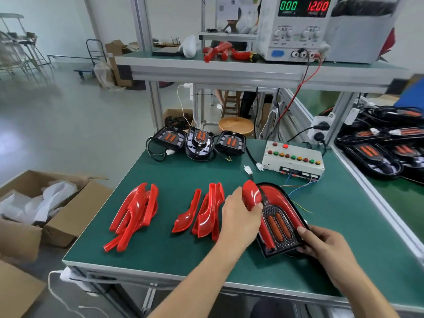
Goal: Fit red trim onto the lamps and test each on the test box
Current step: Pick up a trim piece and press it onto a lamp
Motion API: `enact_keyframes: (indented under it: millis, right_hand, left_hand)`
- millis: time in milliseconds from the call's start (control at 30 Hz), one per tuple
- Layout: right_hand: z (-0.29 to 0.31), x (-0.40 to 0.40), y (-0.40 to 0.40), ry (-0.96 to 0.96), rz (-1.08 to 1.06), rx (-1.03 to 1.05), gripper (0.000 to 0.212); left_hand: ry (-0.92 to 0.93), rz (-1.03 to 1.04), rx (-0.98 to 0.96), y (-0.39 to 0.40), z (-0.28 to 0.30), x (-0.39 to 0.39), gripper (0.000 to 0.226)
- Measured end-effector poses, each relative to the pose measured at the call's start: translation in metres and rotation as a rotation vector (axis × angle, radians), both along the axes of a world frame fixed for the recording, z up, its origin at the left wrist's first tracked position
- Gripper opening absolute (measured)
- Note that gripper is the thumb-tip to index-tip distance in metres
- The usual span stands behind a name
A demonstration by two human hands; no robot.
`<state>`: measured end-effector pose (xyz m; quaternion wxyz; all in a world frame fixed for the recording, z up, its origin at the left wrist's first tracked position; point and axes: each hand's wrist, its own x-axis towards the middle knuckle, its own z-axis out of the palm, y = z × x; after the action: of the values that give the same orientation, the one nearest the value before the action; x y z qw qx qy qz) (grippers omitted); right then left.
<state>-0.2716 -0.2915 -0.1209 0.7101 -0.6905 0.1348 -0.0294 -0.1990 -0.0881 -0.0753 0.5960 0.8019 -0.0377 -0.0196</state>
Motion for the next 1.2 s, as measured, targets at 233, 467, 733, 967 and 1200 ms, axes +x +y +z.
enact_keyframes:
  millis: [233,467,733,967,1200]
  right_hand:
    - [0.000,-0.001,0.005,-0.038,0.019,0.044,0.018]
    - [-0.007,0.001,0.003,-0.047,-0.021,0.085,0.020]
    - [-0.008,0.002,0.002,-0.041,-0.030,0.101,0.020]
    - [0.001,-0.001,0.006,-0.052,0.010,0.088,0.030]
    - [0.013,-0.003,0.009,-0.047,0.022,0.029,0.030]
  left_hand:
    - [-0.153,0.041,0.327,-0.003,-0.003,-0.006,0.073]
    - [-0.441,0.095,0.475,-0.003,-0.020,-0.016,0.061]
    - [-0.192,-0.045,0.131,0.007,-0.033,-0.009,0.065]
    - [0.369,-0.248,-0.585,0.011,-0.026,-0.001,0.075]
    - [0.207,-0.295,-0.486,0.018,-0.027,0.007,0.083]
